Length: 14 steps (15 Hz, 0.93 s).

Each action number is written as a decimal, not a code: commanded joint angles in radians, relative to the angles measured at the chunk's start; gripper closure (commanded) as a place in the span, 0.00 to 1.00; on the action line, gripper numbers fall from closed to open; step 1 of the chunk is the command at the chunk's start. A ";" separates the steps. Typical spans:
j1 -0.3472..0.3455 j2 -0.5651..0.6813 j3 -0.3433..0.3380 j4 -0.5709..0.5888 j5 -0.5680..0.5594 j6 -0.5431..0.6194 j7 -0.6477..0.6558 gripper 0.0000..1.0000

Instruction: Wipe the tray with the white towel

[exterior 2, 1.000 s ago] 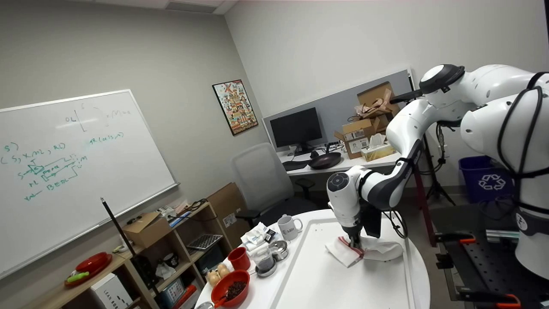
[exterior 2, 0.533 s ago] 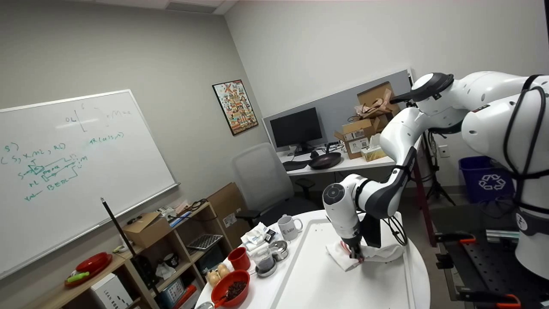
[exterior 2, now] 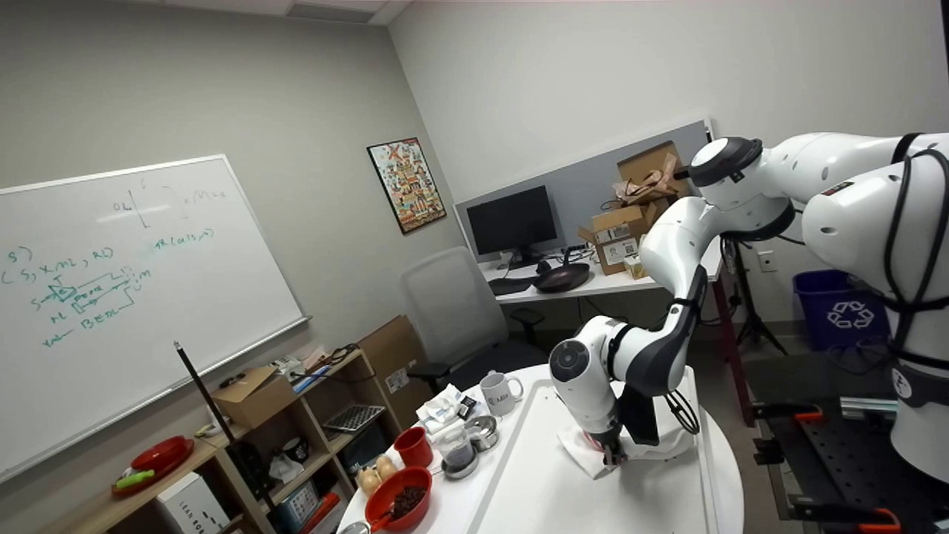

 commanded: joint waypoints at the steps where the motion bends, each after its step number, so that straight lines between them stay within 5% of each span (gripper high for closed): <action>1: 0.063 -0.056 -0.021 0.025 -0.031 -0.037 -0.012 0.97; 14: 0.217 -0.077 -0.054 0.016 -0.065 -0.096 -0.022 0.97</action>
